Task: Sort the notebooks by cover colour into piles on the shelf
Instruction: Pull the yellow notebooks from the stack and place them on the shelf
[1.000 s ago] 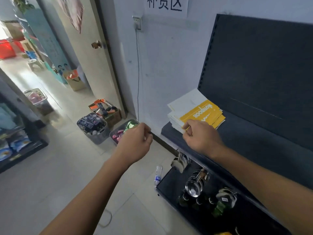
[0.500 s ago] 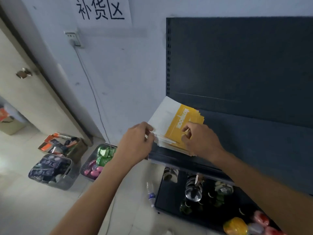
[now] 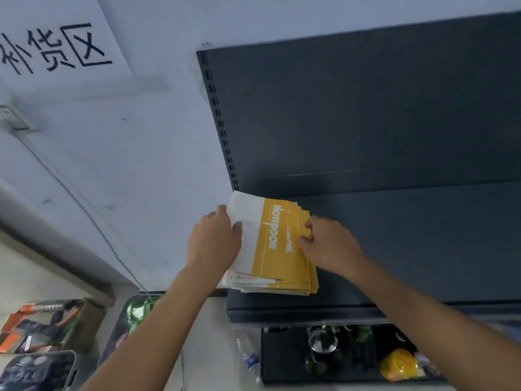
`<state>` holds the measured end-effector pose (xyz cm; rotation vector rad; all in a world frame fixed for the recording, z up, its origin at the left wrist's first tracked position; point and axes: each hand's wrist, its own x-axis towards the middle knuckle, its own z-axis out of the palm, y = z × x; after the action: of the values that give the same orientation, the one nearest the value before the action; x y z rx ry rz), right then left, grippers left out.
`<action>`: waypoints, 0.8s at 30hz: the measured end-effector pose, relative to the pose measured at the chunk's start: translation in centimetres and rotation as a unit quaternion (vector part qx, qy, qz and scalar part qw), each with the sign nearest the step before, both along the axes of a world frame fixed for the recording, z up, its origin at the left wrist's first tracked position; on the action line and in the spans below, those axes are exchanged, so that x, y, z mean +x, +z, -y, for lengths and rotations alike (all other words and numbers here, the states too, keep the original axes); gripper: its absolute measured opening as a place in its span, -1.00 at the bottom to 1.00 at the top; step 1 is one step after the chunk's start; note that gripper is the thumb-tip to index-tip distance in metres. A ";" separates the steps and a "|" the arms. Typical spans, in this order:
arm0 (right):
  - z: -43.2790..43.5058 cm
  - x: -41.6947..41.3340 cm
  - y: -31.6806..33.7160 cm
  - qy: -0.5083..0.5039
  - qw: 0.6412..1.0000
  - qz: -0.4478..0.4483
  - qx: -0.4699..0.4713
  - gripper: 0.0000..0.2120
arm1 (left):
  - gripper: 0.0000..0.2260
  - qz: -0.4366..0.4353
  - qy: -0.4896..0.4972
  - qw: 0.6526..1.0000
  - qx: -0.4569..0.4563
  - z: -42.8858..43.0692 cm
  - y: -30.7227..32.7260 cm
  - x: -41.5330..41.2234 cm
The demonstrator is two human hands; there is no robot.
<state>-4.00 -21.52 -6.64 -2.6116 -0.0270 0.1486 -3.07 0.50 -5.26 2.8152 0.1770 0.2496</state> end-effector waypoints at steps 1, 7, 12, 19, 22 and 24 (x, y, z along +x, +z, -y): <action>-0.2 0.2 -0.3 -0.009 1.000 -0.005 -0.004 -0.77 | -0.65 -0.001 0.002 1.000 0.011 0.0 -0.1 0.3; -1.5 0.4 -1.5 -0.018 0.998 -0.055 -0.016 -0.65 | -0.67 -0.039 -0.015 0.999 -0.010 -0.5 -0.6 1.4; -2.3 -0.3 -1.9 -0.021 0.999 -0.029 -0.022 -0.70 | -0.67 -0.134 -0.013 0.990 -0.036 -1.1 -0.8 1.2; -3.9 -0.9 -1.9 -0.021 0.999 0.039 -0.011 -0.75 | -0.77 -0.194 -0.034 0.976 -0.092 -1.7 0.0 1.4; -4.4 -1.0 -2.0 -0.022 0.999 0.039 0.013 -0.79 | -0.80 -0.168 -0.020 0.981 -0.097 -1.9 0.0 1.2; -4.7 -0.9 -2.0 -0.032 0.998 0.025 0.046 -0.81 | -0.79 -0.154 -0.009 0.983 -0.098 -2.2 -0.1 1.2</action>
<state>-4.86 -16.84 -8.67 -2.5197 0.0302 0.0583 -1.90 2.72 -5.36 2.6416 0.2298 -0.1994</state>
